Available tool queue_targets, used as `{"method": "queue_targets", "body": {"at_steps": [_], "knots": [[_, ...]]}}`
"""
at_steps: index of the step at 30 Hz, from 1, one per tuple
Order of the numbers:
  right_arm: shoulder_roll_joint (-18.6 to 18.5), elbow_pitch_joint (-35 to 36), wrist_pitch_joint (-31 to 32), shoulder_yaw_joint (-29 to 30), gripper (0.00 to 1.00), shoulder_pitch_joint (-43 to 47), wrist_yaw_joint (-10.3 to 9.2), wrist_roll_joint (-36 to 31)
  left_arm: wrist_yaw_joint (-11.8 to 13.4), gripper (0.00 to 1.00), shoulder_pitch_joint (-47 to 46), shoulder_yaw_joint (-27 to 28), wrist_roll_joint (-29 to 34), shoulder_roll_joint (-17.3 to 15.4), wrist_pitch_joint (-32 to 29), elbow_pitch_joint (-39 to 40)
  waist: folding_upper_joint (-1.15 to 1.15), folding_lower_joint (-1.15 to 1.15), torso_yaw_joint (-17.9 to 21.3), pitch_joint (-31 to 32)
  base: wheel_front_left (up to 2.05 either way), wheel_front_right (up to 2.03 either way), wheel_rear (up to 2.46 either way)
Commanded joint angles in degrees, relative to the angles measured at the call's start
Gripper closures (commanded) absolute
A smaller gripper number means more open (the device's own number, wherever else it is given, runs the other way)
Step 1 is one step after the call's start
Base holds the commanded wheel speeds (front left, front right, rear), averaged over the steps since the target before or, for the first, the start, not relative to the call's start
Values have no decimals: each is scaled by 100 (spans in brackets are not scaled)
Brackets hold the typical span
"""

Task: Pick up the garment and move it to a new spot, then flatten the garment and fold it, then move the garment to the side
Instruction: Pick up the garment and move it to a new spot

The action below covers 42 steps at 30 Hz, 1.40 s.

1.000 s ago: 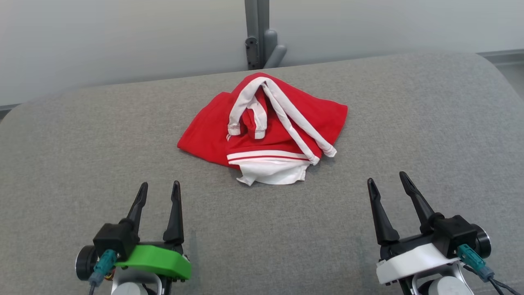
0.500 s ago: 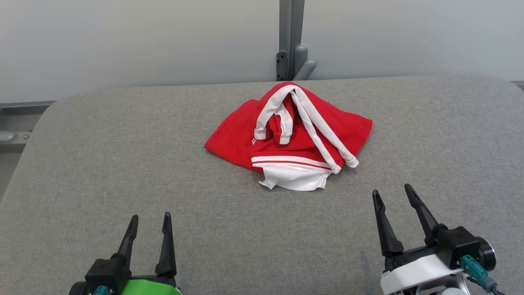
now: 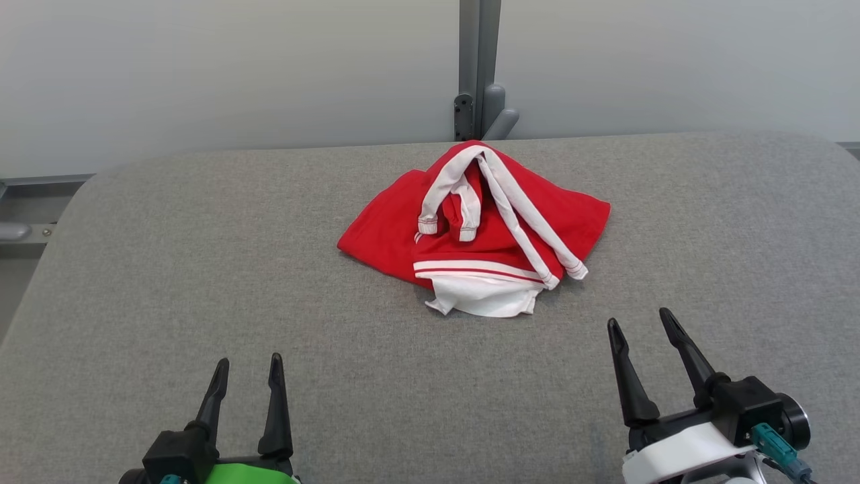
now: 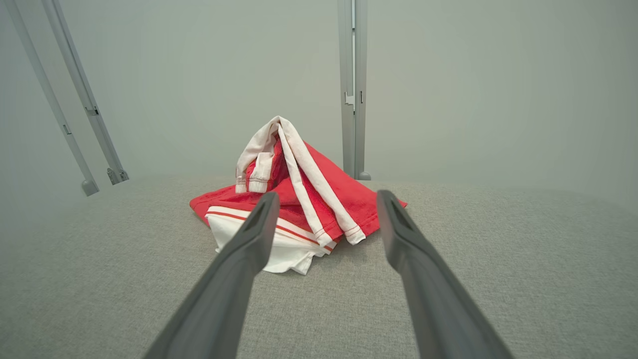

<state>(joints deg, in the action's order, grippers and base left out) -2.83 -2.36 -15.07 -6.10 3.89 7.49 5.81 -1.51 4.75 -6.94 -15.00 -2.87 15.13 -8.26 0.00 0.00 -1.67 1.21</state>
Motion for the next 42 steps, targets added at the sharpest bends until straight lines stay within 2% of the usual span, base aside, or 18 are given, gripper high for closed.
{"method": "queue_targets", "body": {"at_steps": [1, 7, 13, 26, 31, 39, 42], "knots": [[-11, -6, -18, 1, 0, 56, 0, -27, 7, 0, 23, 6, -26, -4, 0, 9, 0, 0, -2, -1, 0, 0, 0], [-11, -21, -18, -12, 0, 45, 0, -7, -16, 0, -11, -53, -63, -4, 1, -69, 0, 0, 2, -11, 0, 0, 0], [-11, -20, -18, -85, 0, -71, 0, -28, -222, 0, -507, -414, -240, -5, 1, -639, 0, 0, 103, -126, 0, 0, 0], [-9, 22, -18, -314, 0, -546, 0, -80, -494, 0, -2794, -1396, -1492, -13, 0, -2583, 0, 0, 978, -905, 0, 0, 0], [-10, 65, -18, -353, 0, -690, 0, -37, -518, 0, -3459, -1653, -2074, -13, 0, -3680, 0, 0, 1327, -1139, 0, 0, 0], [-7, 110, -18, -407, 0, -772, 0, 22, -570, 0, -4025, -2002, -2737, -16, -3, -4624, 0, 0, 1612, -1313, 0, 0, 0], [-7, 89, -18, -425, 0, -776, 0, 43, -591, 0, -4106, -2266, -3161, -17, -292, -4979, 0, 0, 1650, -1311, 0, 0, 0]]}}
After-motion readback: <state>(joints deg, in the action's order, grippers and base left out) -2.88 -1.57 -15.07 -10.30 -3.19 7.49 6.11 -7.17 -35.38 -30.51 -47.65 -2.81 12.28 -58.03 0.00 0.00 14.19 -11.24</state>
